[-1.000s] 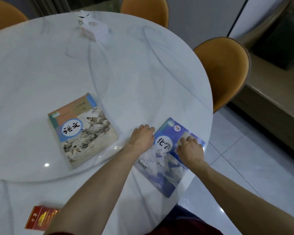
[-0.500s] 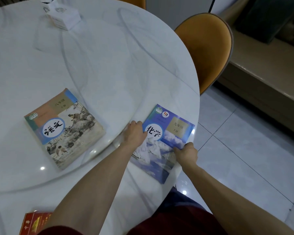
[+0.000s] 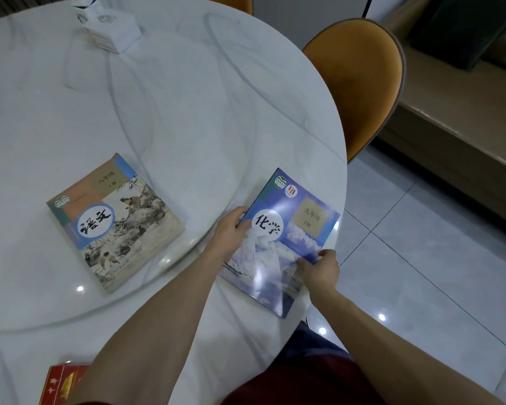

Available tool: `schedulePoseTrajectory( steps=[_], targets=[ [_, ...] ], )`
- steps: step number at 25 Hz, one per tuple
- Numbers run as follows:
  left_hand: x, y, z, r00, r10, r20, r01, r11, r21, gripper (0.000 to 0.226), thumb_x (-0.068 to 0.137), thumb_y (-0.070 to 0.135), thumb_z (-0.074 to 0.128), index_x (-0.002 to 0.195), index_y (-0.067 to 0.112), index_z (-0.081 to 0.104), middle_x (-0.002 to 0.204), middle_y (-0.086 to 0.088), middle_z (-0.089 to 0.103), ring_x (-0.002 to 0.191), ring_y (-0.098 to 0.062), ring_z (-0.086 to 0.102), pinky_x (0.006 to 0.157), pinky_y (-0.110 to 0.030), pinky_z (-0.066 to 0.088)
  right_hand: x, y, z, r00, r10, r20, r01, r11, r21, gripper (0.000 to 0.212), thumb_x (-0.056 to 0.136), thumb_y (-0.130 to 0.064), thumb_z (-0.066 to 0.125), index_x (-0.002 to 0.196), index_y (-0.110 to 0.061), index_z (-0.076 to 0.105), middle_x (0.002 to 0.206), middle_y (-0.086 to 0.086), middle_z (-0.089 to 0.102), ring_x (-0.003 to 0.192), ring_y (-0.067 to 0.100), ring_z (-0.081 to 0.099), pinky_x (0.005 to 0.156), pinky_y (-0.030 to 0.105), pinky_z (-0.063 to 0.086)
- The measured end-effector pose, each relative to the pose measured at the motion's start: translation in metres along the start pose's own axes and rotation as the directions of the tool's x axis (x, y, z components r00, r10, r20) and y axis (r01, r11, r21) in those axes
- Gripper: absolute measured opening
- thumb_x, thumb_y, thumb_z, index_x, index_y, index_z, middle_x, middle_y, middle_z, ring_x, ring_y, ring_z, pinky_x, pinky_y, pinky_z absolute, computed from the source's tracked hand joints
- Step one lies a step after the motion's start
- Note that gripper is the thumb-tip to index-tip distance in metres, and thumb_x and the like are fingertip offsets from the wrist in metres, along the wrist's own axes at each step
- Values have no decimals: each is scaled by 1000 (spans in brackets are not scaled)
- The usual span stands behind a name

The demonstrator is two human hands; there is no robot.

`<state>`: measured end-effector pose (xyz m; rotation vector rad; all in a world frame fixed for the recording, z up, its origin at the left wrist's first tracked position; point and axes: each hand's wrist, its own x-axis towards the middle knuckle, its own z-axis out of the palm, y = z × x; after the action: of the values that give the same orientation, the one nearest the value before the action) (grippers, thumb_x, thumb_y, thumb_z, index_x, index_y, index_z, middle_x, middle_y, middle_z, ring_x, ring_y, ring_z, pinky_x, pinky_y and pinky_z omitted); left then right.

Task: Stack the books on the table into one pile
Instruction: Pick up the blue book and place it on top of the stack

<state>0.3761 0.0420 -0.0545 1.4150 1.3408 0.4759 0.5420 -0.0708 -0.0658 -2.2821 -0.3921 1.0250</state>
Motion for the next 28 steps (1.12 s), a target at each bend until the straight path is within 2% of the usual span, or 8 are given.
schedulePoseTrajectory(
  steps=[3, 6, 9, 11, 14, 20, 25, 28],
  targets=[
    [-2, 0, -10, 1000, -21, -2, 21, 994, -112, 27, 93, 6, 50, 118, 14, 57, 101, -15, 68, 85, -22, 63, 75, -35, 51, -6, -3, 0, 999, -5, 37, 0, 991, 137, 32, 85, -17, 65, 106, -14, 41, 96, 8, 56, 75, 21, 56, 63, 28, 48],
    [-5, 3, -24, 998, -28, -57, 17, 982, -190, 23, 94, 8, 50, 110, 23, 58, 100, 0, 68, 79, -4, 66, 66, -17, 52, -11, -20, -1, 993, -84, 81, 60, 963, 261, 27, 89, -20, 61, 106, -21, 40, 84, -1, 54, 69, 9, 55, 51, 20, 43],
    [-10, 12, -38, 984, -70, -167, 26, 967, -252, 20, 94, 9, 50, 102, 25, 59, 89, 6, 67, 65, 6, 64, 53, -8, 48, -13, -51, -2, 976, -183, 120, 136, 936, 325, 28, 91, -20, 59, 113, -21, 43, 92, 1, 58, 80, 16, 62, 67, 32, 56],
    [-16, 18, -52, 960, -99, -261, 15, 952, -307, 18, 94, 8, 51, 106, 18, 60, 86, 5, 66, 66, 1, 62, 51, -6, 46, -15, -75, 0, 954, -257, 158, 193, 922, 336, 27, 91, -19, 58, 116, -20, 46, 100, 6, 61, 89, 23, 64, 78, 41, 58],
    [-26, 26, -76, 911, -139, -388, -16, 929, -371, 19, 93, 8, 52, 111, 11, 58, 85, 3, 65, 71, -4, 59, 49, -6, 45, -20, -108, 10, 907, -357, 223, 271, 901, 339, 27, 91, -17, 59, 116, -19, 50, 103, 9, 62, 90, 24, 63, 76, 40, 56],
    [-49, 29, -126, 794, -210, -571, -33, 922, -386, 18, 93, 10, 51, 109, 9, 59, 96, -3, 61, 79, -12, 57, 64, -23, 45, -38, -163, 50, 828, -425, 366, 348, 901, 259, 30, 91, -18, 58, 121, -18, 53, 109, 9, 65, 99, 29, 65, 86, 44, 57],
    [-68, 19, -168, 668, -330, -667, -26, 886, -463, 14, 92, 11, 51, 104, 10, 57, 98, -6, 59, 82, -21, 53, 63, -27, 42, -59, -207, 93, 718, -484, 500, 442, 872, 209, 30, 90, -13, 56, 119, -17, 58, 108, 11, 68, 96, 30, 67, 86, 45, 57],
    [-76, 10, -193, 620, -365, -695, -31, 874, -486, 26, 92, 11, 49, 118, 10, 55, 107, -8, 62, 86, -21, 54, 72, -30, 43, -72, -229, 125, 655, -525, 543, 516, 836, 186, 30, 88, -10, 56, 117, -14, 62, 107, 13, 68, 97, 31, 67, 89, 45, 56]
  ],
)
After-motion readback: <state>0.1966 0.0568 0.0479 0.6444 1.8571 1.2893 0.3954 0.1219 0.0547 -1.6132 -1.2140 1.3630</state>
